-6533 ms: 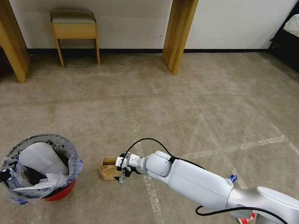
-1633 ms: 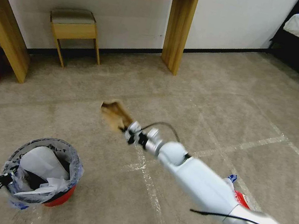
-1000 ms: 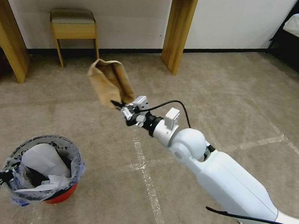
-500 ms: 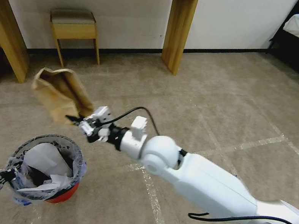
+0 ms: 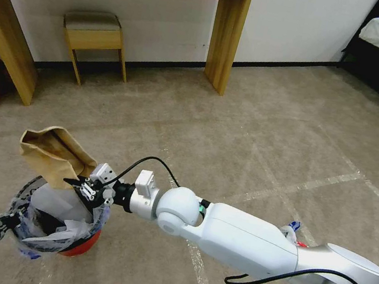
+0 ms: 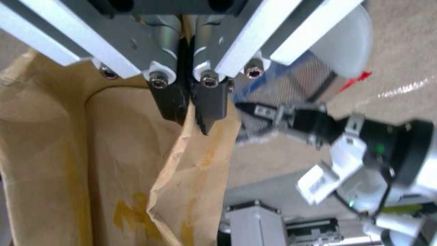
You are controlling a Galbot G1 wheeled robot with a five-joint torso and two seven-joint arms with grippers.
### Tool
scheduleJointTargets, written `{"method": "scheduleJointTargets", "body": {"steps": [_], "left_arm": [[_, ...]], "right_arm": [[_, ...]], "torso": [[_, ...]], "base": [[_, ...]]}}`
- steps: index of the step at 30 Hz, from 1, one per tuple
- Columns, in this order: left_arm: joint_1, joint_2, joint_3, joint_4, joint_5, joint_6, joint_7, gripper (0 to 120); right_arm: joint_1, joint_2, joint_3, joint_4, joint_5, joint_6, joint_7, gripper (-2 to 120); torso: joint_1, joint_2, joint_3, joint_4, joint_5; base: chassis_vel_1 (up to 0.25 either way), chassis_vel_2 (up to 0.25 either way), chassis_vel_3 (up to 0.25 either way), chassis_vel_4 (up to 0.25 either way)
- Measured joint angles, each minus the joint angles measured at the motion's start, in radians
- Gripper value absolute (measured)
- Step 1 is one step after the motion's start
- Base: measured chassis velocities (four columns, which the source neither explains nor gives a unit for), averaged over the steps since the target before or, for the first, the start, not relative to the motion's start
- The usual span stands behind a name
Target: Pick up the trash bin and place the garbage on the floor into it.
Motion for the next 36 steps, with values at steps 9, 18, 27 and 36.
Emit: {"method": "scheduleJointTargets", "body": {"steps": [9, 18, 27, 36], "left_arm": [[-0.001, -0.004, -0.001, -0.005, -0.002, 0.0, 0.0, 1], [-0.001, -0.01, 0.002, -0.009, -0.001, 0.0, 0.001, 1], [-0.003, -0.01, 0.005, -0.009, 0.002, -0.001, 0.003, 1], [-0.008, -0.004, 0.004, -0.006, -0.001, -0.001, 0.003, 1]], "right_arm": [[0.009, 0.02, -0.051, -0.03, -0.022, -0.012, 0.014, 0], [0.009, 0.024, -0.075, -0.041, -0.027, -0.019, 0.024, 0], [0.026, 0.045, -0.13, -0.052, -0.005, -0.036, 0.042, 0], [0.043, 0.054, -0.157, -0.061, 0.007, -0.064, 0.067, 0]], "torso": [[0.0, 0.0, 0.0, 0.0, 0.0], [0.0, 0.0, 0.0, -0.0001, 0.0], [0.0, 0.0, 0.0, -0.0001, 0.0001], [0.0, 0.0, 0.0, 0.0, 0.0001]], "base": [[0.0, 0.0, 0.0, 0.0], [0.0, 0.0, 0.0, 0.0], [0.0, 0.0, 0.0, 0.0], [0.0, 0.0, 0.0, 0.0]]}}
